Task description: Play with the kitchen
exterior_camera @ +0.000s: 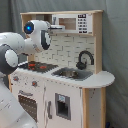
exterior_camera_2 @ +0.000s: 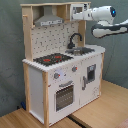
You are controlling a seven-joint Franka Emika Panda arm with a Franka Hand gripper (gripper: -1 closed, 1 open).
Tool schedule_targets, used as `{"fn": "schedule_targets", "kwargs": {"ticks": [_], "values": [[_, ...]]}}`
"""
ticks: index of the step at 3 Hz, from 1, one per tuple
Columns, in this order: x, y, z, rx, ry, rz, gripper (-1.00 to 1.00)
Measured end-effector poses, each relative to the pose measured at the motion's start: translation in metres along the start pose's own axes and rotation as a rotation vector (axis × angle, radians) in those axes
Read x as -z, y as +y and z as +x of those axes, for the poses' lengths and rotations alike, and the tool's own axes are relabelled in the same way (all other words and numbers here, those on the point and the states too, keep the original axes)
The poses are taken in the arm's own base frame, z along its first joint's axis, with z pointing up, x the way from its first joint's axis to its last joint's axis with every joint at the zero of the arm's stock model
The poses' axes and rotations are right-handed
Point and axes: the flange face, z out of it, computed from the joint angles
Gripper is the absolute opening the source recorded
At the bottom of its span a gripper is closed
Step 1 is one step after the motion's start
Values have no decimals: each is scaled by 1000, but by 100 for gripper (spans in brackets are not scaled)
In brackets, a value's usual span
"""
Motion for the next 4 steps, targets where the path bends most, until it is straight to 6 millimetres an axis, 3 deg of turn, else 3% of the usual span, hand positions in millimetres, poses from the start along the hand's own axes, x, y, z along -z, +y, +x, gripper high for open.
{"fn": "schedule_targets", "kwargs": {"ticks": [1,4], "values": [[0,0,0,0,0,0,-100],[46,-8,2,-6,-12,-28,-100]]}}
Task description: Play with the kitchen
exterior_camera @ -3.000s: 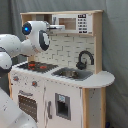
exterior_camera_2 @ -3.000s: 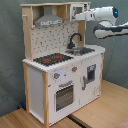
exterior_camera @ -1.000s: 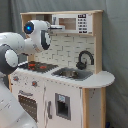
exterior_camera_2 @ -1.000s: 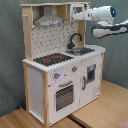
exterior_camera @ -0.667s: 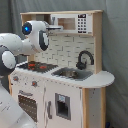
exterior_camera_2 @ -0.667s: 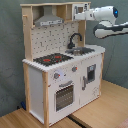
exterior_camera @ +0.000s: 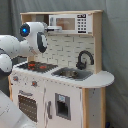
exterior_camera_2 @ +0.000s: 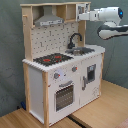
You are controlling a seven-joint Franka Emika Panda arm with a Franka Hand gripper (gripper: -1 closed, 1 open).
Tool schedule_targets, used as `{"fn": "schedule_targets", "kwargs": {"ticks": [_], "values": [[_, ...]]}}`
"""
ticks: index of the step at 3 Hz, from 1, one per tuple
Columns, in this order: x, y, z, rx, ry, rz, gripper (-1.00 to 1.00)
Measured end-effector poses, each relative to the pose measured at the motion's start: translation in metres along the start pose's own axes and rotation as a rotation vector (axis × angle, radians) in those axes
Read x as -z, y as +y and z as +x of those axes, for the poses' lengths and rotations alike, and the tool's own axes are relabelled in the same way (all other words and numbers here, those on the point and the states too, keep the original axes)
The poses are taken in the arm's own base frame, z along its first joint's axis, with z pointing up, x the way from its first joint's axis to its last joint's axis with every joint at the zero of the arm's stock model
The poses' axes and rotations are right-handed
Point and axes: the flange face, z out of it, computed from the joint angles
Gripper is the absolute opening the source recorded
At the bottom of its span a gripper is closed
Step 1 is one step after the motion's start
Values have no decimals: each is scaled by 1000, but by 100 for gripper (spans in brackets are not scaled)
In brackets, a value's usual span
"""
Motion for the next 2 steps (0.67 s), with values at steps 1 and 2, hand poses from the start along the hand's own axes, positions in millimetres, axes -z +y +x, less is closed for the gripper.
{"fn": "schedule_targets", "kwargs": {"ticks": [1,2], "values": [[6,2,1,0,0,-10,-100],[7,3,3,1,2,-14,100]]}}
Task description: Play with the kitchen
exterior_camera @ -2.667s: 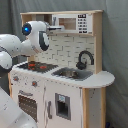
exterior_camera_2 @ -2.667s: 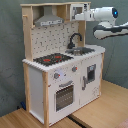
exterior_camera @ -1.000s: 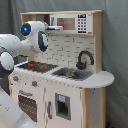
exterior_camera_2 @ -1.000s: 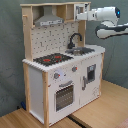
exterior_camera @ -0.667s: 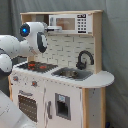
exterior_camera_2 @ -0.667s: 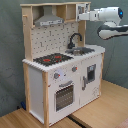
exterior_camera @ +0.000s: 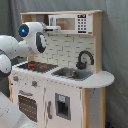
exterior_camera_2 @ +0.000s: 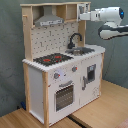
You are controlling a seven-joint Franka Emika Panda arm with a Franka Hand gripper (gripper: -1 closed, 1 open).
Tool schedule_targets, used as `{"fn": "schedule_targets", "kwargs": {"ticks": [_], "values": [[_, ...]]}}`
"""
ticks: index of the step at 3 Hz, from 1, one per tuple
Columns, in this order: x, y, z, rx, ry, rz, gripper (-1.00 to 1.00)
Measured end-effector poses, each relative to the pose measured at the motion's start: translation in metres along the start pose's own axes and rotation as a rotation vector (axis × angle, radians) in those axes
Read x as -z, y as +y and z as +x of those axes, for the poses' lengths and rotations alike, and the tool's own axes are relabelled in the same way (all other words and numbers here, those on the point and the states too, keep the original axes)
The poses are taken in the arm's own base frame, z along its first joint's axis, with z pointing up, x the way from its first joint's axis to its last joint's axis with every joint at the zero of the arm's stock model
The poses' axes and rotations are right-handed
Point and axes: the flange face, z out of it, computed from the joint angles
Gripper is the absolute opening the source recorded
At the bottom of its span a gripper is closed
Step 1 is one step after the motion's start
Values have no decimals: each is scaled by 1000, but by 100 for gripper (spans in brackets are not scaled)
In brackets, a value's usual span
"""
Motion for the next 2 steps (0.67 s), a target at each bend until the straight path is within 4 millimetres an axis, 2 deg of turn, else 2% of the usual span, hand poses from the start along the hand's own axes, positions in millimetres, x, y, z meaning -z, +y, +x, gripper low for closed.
{"fn": "schedule_targets", "kwargs": {"ticks": [2], "values": [[46,56,32,-46,21,-163,100]]}}
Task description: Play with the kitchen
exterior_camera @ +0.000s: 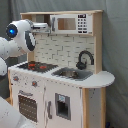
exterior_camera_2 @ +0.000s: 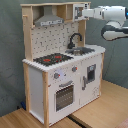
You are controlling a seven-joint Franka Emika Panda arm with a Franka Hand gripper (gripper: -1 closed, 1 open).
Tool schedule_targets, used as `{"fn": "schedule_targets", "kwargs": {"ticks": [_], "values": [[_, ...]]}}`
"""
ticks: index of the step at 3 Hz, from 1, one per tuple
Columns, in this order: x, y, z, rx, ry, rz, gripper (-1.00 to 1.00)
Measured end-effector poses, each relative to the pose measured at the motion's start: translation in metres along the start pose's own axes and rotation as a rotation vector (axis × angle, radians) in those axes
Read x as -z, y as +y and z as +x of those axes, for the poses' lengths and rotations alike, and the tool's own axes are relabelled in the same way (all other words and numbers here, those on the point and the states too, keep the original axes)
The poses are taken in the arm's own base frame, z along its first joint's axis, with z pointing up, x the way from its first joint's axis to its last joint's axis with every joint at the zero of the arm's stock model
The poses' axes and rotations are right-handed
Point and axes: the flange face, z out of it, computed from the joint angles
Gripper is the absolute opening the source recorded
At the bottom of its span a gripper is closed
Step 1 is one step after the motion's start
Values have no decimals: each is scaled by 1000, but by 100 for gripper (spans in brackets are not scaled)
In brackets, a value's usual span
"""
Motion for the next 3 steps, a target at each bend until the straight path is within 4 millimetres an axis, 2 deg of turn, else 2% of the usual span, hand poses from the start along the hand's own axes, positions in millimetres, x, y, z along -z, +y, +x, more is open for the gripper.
{"fn": "schedule_targets", "kwargs": {"ticks": [1,3], "values": [[12,20,-5,-70,-35,-76,100],[19,46,14,-148,-65,-163,100]]}}
